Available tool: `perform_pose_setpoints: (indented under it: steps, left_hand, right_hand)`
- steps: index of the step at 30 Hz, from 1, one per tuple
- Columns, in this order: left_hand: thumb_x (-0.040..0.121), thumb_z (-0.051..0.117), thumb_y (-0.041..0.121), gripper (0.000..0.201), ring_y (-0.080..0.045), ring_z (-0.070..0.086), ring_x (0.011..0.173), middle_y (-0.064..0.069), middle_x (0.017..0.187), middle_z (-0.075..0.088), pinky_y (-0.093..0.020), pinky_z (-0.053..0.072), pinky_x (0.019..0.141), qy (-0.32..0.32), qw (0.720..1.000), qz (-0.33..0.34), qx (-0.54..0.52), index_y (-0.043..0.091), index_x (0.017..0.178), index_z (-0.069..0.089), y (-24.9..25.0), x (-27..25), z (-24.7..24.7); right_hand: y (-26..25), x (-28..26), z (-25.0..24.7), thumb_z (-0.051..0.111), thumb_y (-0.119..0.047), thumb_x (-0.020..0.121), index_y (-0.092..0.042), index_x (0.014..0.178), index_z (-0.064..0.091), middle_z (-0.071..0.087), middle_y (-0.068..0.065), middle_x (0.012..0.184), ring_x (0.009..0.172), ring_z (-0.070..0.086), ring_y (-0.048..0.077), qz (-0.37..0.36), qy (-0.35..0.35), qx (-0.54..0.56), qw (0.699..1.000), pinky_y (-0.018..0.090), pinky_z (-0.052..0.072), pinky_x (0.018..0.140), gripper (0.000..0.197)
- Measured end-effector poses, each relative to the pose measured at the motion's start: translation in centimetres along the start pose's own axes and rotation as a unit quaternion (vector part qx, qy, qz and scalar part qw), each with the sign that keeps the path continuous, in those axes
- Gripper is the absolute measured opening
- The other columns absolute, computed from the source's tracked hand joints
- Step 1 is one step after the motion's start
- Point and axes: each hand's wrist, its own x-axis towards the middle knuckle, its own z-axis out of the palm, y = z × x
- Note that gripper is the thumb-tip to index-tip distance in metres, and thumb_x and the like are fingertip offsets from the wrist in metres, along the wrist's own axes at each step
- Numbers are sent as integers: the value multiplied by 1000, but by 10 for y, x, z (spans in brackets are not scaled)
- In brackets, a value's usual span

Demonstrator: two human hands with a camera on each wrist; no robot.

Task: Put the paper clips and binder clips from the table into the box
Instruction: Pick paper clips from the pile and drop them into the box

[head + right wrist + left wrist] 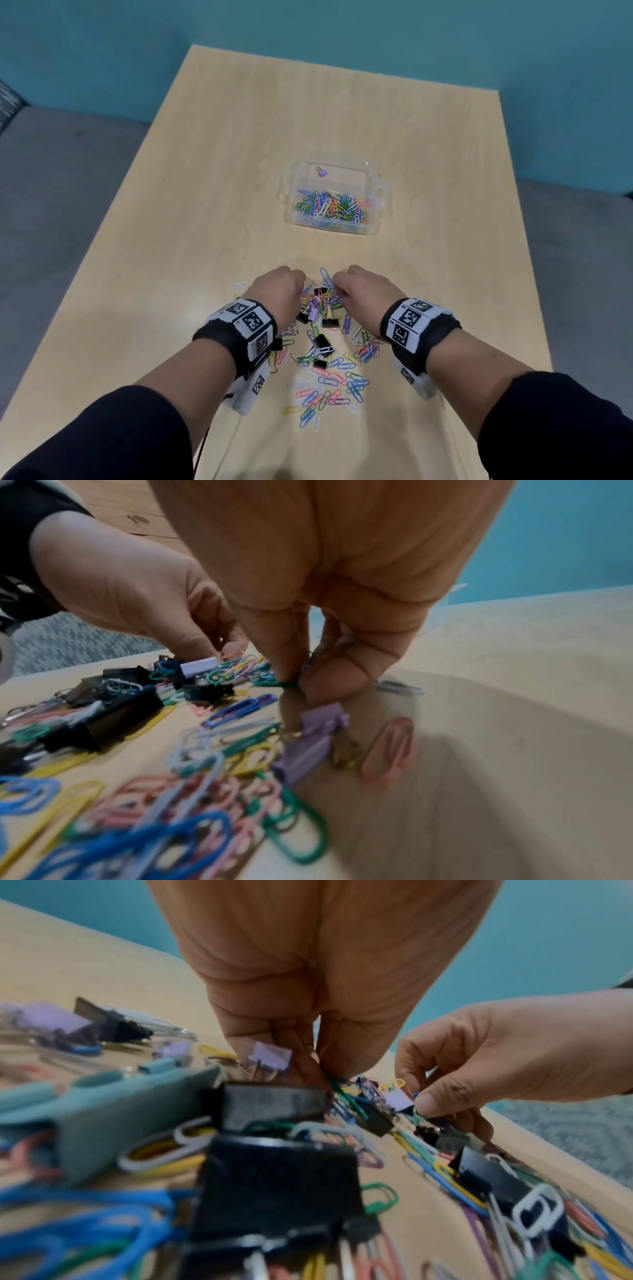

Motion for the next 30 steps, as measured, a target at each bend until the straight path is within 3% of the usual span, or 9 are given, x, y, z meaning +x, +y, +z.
perform_pose_setpoints:
  steps: [4,7,9,11,14,17,23,28,30]
  left_hand:
    - [75,55,7,14,-23,50,76,1,79,52,-27,32,60,-3,998,-25,-55,20,75,49,-5,4,-10]
    - [73,57,8,15,-23,57,68,5,65,54,-26,40,53,1,988,-68,-140,22,69,55,-12,6,-14]
    - [74,59,4,12,-25,61,57,0,61,56,-30,50,54,2,962,-99,-253,16,71,59,-17,5,-20]
    - [76,59,-1,8,-22,57,44,-8,58,57,-28,48,44,-7,923,-123,-364,6,74,60,-20,1,-29]
    - [76,62,-7,9,-19,53,41,-11,56,57,-26,48,46,-9,874,-135,-467,2,75,59,-22,0,-51]
    - [76,60,-13,19,-16,48,37,-14,58,55,-24,48,44,20,847,-126,-516,4,69,57,-18,13,-77]
    - [78,61,-9,21,-15,52,43,-12,62,56,-25,54,45,88,860,-98,-493,8,67,56,12,63,-125]
    - [83,59,-5,24,-25,58,69,-9,75,55,-32,58,58,97,851,-65,-512,6,104,59,22,64,-128]
    - [85,55,-5,22,-26,59,72,-8,75,55,-35,57,61,119,856,-76,-497,6,104,59,9,48,-120]
  right_hand:
    - [2,5,-9,46,-8,86,-18,81,43,48,4,86,76,47,27,-7,-8,-21,1000,32,31,62,12]
    - [6,5,-19,48,-10,85,-17,78,46,55,6,85,76,49,27,12,-9,8,1000,32,31,61,10]
    - [10,3,-24,51,-10,83,-17,75,49,58,3,77,66,51,22,47,-9,72,996,28,33,55,10]
    - [13,0,-26,52,-8,79,-15,73,53,59,3,64,51,50,19,96,-16,214,972,24,40,49,10]
    - [17,0,-40,55,-5,79,-13,71,54,57,12,60,47,50,23,128,-9,368,921,36,42,49,12]
    - [19,10,-69,58,-1,83,-11,74,55,54,10,59,44,54,21,107,38,395,912,38,47,51,14]
    - [11,52,-116,57,-3,82,-14,73,56,57,6,63,52,63,28,91,128,317,935,45,58,57,14]
    - [6,52,-122,61,-18,86,-15,85,61,64,8,72,66,67,33,83,164,288,940,47,58,67,3]
    - [13,38,-116,54,-13,84,-15,83,62,66,8,74,68,67,30,88,174,258,946,47,57,68,8]
